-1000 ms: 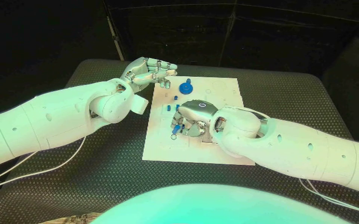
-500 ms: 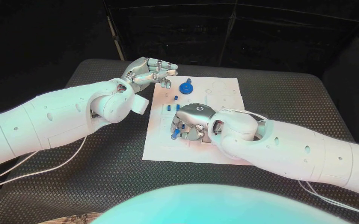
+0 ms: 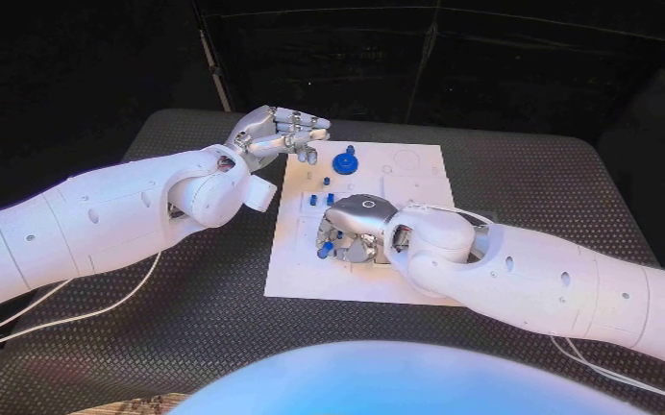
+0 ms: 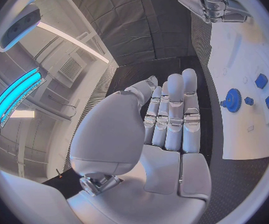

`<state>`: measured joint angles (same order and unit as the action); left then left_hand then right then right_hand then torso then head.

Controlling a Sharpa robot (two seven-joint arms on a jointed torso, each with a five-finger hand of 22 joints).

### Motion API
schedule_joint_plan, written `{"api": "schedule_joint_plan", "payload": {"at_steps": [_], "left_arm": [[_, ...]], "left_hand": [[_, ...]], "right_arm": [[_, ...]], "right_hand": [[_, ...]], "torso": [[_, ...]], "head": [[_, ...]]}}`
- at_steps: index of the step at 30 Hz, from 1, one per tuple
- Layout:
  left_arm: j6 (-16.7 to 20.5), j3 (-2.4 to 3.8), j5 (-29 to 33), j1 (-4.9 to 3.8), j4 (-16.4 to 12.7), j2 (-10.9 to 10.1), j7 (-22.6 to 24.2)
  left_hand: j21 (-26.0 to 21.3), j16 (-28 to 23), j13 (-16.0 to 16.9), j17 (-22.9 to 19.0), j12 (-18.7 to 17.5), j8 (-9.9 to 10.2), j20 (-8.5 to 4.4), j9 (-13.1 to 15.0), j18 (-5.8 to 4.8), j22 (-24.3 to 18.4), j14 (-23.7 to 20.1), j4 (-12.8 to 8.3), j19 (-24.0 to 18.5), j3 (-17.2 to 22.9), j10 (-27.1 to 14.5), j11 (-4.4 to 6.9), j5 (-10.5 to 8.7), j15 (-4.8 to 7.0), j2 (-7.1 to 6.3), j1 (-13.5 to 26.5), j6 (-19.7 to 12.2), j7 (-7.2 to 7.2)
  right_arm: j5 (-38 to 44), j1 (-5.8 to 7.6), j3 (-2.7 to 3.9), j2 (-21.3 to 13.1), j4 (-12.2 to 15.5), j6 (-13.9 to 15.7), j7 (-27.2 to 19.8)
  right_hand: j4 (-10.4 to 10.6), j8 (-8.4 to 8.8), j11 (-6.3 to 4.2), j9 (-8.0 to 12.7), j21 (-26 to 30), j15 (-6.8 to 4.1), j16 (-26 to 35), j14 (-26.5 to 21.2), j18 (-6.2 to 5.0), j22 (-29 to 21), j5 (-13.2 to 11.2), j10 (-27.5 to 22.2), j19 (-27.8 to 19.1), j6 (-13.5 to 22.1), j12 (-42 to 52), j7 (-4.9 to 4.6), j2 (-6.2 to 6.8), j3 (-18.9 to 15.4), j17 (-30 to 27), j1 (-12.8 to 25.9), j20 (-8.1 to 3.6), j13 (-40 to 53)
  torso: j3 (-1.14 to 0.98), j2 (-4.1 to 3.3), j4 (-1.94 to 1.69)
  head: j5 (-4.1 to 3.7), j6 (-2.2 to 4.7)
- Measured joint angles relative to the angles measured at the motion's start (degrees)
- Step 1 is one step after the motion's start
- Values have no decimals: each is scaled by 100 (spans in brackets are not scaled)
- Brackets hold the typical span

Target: Assemble the parts on the task board

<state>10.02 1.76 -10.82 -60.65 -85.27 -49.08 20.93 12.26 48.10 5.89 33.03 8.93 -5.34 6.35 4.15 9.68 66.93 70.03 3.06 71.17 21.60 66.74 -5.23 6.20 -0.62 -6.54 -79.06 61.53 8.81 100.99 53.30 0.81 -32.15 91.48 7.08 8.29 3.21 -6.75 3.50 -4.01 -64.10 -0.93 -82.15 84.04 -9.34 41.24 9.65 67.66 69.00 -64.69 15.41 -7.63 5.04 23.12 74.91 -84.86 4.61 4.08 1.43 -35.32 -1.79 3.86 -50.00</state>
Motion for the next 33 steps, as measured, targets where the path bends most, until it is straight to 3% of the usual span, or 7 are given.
{"api": "schedule_joint_plan", "payload": {"at_steps": [18, 21, 26, 33], "left_arm": [[-5, 0, 0, 0, -5, 2, -1], [-7, 0, 0, 0, -5, 3, -1], [-9, 0, 0, 0, -6, 0, -2], [-16, 0, 0, 0, -4, -3, -4]], "left_hand": [[0, 0, -1, 1, 22, 0, 0, 0, 0, 1, 0, 0, 0, 0, 0, 0, 0, 0, 0, 0, 0, 0], [0, 0, -1, 1, 22, 0, 0, 0, 0, 1, 0, 0, 0, 0, 0, 0, 0, 0, 0, 0, 0, 0], [0, 0, -1, 1, 22, 0, 0, 0, 0, 1, 0, 0, 0, 0, 0, 0, 0, 0, 0, 0, 0, 0], [0, 0, -2, 1, 22, 0, 0, 0, 0, 1, 0, 0, 0, 0, 0, 0, 0, 0, 0, 0, 0, 0]], "right_arm": [[182, -23, 1, 131, -78, 0, 76], [197, -27, -4, 137, -79, 0, 78], [214, -41, -21, 123, -81, 9, 78], [231, -55, -34, 80, -74, 91, 72]], "right_hand": [[-16, -13, 0, 0, 0, 0, 0, 0, -1, -56, 0, 0, -21, -17, -80, 17, 57, 16, -1, 96, 21, 11], [-24, 58, 79, 0, 16, 0, 0, 0, 0, -85, 64, -94, -51, 71, -199, -71, 92, 23, -9, 246, 51, -17], [-12, 235, 203, 31, 110, 147, 38, -1, 0, -217, 139, -561, -155, 363, -513, -187, 181, 14, -77, 473, 155, -75], [-12, 298, 305, 35, 245, 187, 63, 0, 0, -450, 139, -865, -256, 639, -623, -226, 295, 14, -138, 510, 256, -58]], "torso": [[0, -2, -3], [0, -2, -3], [1, 1, -2], [0, 3, 0]], "head": [[9, 0], [9, 0], [13, 0], [19, 0]]}}
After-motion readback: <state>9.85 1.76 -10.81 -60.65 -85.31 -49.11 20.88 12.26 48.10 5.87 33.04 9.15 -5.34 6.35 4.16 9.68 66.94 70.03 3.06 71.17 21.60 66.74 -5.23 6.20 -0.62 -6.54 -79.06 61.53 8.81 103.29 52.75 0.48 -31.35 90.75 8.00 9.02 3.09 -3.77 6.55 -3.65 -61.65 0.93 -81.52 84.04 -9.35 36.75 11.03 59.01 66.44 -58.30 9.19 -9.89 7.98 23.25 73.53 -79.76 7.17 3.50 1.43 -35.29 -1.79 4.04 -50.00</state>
